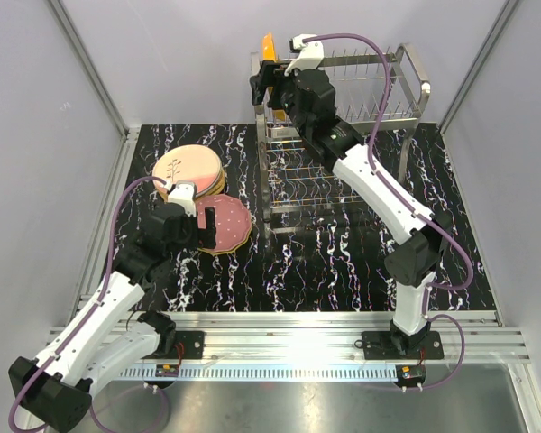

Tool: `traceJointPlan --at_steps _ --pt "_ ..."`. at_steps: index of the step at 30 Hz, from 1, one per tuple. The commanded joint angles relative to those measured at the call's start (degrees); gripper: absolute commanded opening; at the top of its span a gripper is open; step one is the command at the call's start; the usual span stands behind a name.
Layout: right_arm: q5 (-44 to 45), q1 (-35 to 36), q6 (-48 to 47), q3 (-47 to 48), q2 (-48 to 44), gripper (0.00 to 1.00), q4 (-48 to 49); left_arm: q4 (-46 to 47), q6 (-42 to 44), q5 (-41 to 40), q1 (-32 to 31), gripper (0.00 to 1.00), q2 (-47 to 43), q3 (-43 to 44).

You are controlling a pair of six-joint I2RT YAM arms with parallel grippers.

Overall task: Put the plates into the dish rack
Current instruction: Insert the plate into the dish rack, then grab a plate with the left arm

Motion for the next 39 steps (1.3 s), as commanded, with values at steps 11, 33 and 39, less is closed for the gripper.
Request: traceJointPlan --at_steps 11,33,39 --pt "-2.3 -0.2 0.1 -3.2 -8.4 0.88 1.7 2.2 1.0 -0.7 -0.2 0.99 0.5 0.4" --pt "-11.0 -0.2 -0.8 -37.0 -44.0 0.89 2.9 1.9 2.6 -9.1 0.4 0.99 2.7 0.8" --pt "-18.9 -0.2 0.1 -47.8 -55.1 0.81 -0.3 2.2 1.9 -10.9 1.8 0.99 2.3 0.7"
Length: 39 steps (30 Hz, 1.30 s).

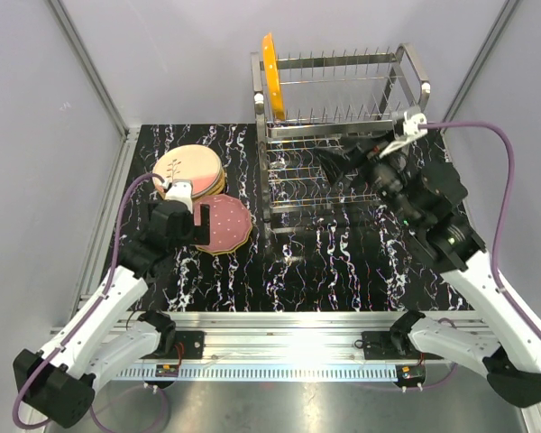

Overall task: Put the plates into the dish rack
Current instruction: Grab a plate with the left arm

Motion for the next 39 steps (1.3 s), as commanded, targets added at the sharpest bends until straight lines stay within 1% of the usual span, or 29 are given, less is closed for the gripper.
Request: traceJointPlan --at_steps 1,2,3,5,8,10,12,13,15,18,19,24,27,30,33,35,39 --pt "-9.0 -0.1 1.2 -4.5 -4.7 0.78 -2.4 2.1 -0.8 -3.7 1.5 0.99 -0.6 0.8" --pt "-14.0 -0.1 1.7 -5.7 -5.4 0.75 -3.3 2.0 -1.0 -5.0 1.8 0.99 -0.8 0.8" --pt "-16.7 -0.1 2.3 -7.1 -7.0 0.7 -3.9 2.0 -1.3 -5.3 2.4 0.99 -0.9 0.7" --pt "-19.7 0.6 4.1 -12.7 -8.7 0.65 -3.7 1.8 -1.9 -5.8 3.3 0.99 -1.2 0.8" --pt "-14.5 3.8 5.6 -20.8 -11.9 0.62 -3.3 1.8 -2.8 -6.1 4.3 0.99 -1.9 0.7" --pt "-12.8 5.3 6.7 -25.8 -14.0 0.61 -2.8 2.0 -3.5 -6.4 4.8 0.99 -2.3 0.6" --pt "-9.8 8.5 7.2 -28.5 -15.1 0.61 -2.7 1.9 -4.0 -6.1 5.1 0.99 -2.1 0.3" --pt "-7.5 9.8 8.2 -30.8 -15.4 0.6 -2.5 1.9 -4.2 -5.2 5.3 0.99 -1.4 0.0" --pt "-5.9 12.7 9.5 -33.0 -15.6 0.6 -1.1 1.0 -5.2 -4.9 5.6 0.99 0.2 0.4" --pt "-5.0 15.2 12.4 -37.4 -15.7 0.58 1.4 -0.1 -7.9 -1.2 8.3 0.99 5.8 1.4" --pt "-4.8 15.6 12.6 -37.9 -15.8 0.58 1.7 -0.4 -8.8 1.6 9.0 0.99 7.2 1.5" --pt "-2.8 18.6 14.4 -40.8 -16.2 0.57 2.3 -1.6 -9.8 6.1 10.9 0.99 14.0 4.3" --pt "-2.6 19.7 15.5 -42.7 -16.0 0.56 3.4 -2.7 -12.3 10.8 12.5 0.99 18.2 7.2" --pt "-1.6 21.1 16.3 -44.0 -16.0 0.56 3.2 -2.8 -13.9 11.4 12.9 0.99 21.4 8.9" --pt "-1.0 21.6 17.1 -45.6 -17.4 0.56 3.2 -0.9 -16.5 12.3 13.1 0.99 23.2 8.0" --pt "-0.5 21.6 17.4 -46.4 -18.8 0.56 3.2 1.6 -18.0 13.0 13.5 0.99 23.7 5.9" --pt "-0.1 21.6 18.1 -47.8 -20.0 0.56 2.8 4.9 -20.5 16.4 14.9 0.98 26.1 3.3"
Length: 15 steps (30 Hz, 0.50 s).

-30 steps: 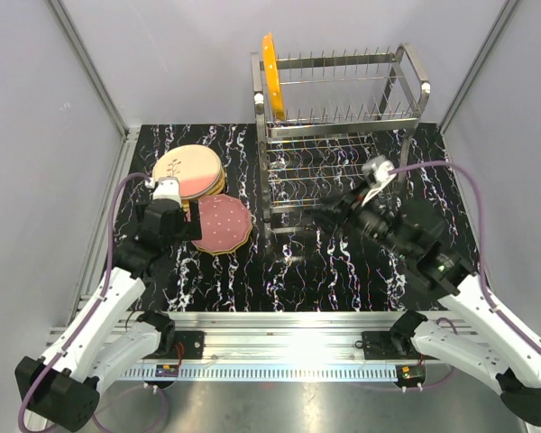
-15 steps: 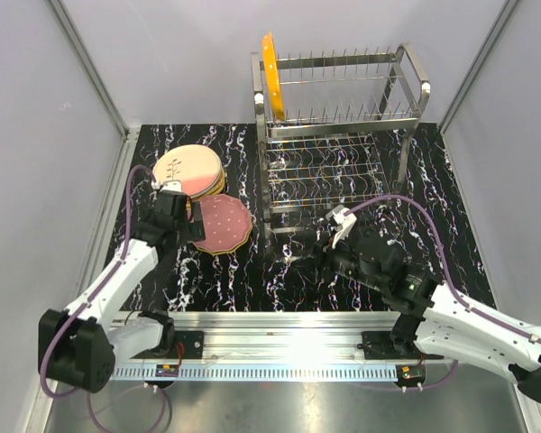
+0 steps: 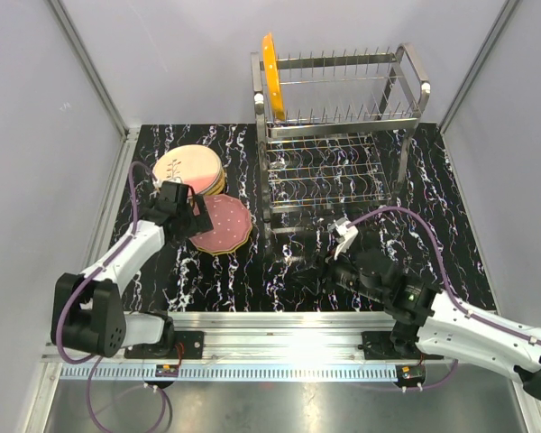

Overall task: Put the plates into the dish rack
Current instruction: Grab a plate with the left arm

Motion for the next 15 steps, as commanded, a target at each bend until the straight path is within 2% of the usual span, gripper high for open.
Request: traceJointPlan --at_steps 1,7,9,10,15 --pt "2.1 0.5 1.4 -0.7 -1.2 0.56 2.0 5.3 -3.9 4.7 1.2 0.98 1.7 -2.5" --pt "2.5 0.4 1.7 -1.2 1.1 0.56 2.7 10.1 -7.1 7.1 2.0 0.86 3.8 -4.3" --pt "2.3 0.5 2.0 -1.4 1.4 0.56 3.1 11.1 -8.1 7.2 2.1 0.84 4.2 -4.7" --pt "2.4 0.5 2.1 -1.5 1.8 0.56 3.3 11.7 -8.3 7.2 2.1 0.78 4.2 -5.2" --pt "3.6 0.5 2.0 -1.5 2.6 0.56 2.8 12.6 -9.4 4.6 2.1 0.67 3.2 -7.2"
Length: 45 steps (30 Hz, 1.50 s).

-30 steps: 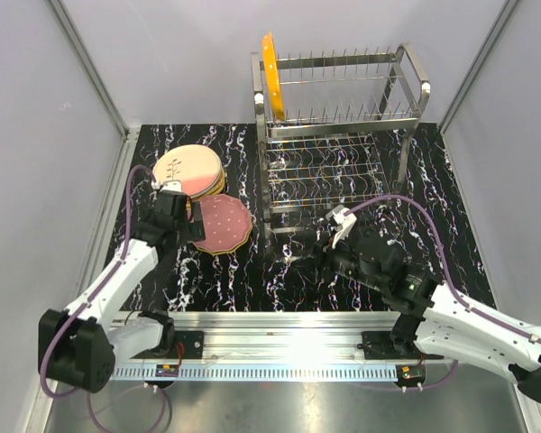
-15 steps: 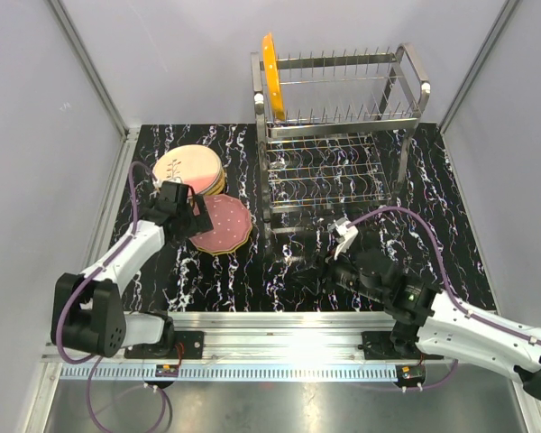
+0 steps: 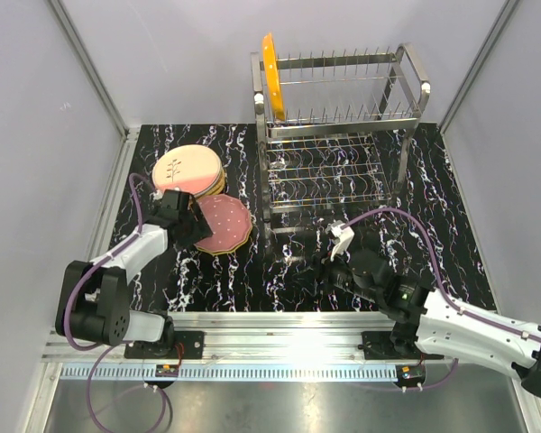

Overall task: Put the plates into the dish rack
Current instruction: Grab a plate with the left arm

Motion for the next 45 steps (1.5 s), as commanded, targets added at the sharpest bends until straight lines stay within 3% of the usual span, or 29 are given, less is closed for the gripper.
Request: traceJointPlan --at_steps 1,8,9,14,26,35,40,45 --pt "2.4 0.5 0.5 0.1 0.8 0.56 2.8 3.5 -1.9 -1.6 0.3 0.66 -1.2 -1.4" --pt "1.8 0.6 0.5 1.2 3.3 0.56 3.6 2.9 -2.4 -3.8 0.3 0.37 -3.5 -1.9" --pt "1.7 0.6 0.6 1.2 3.7 0.56 3.6 2.7 -2.3 -4.0 0.3 0.26 -3.7 -1.9" --pt "1.7 1.1 0.9 1.6 4.5 0.56 3.6 0.8 -1.5 -3.8 0.3 0.0 -5.2 -1.1" --pt "5.4 6.4 -2.6 6.2 11.6 0.6 7.2 -3.9 0.5 -1.3 0.3 0.0 -10.7 0.7" --pt "16.4 14.4 -13.1 19.7 28.4 0.78 6.4 -7.2 2.2 0.4 0.3 0.0 -16.1 1.8" --pt "20.7 16.1 -18.8 27.5 39.6 0.93 5.6 -9.0 3.6 1.3 0.3 0.0 -17.0 3.3" --pt "25.9 17.5 -24.3 32.1 47.5 1.0 5.5 -9.9 4.1 1.5 0.3 0.0 -18.3 3.9"
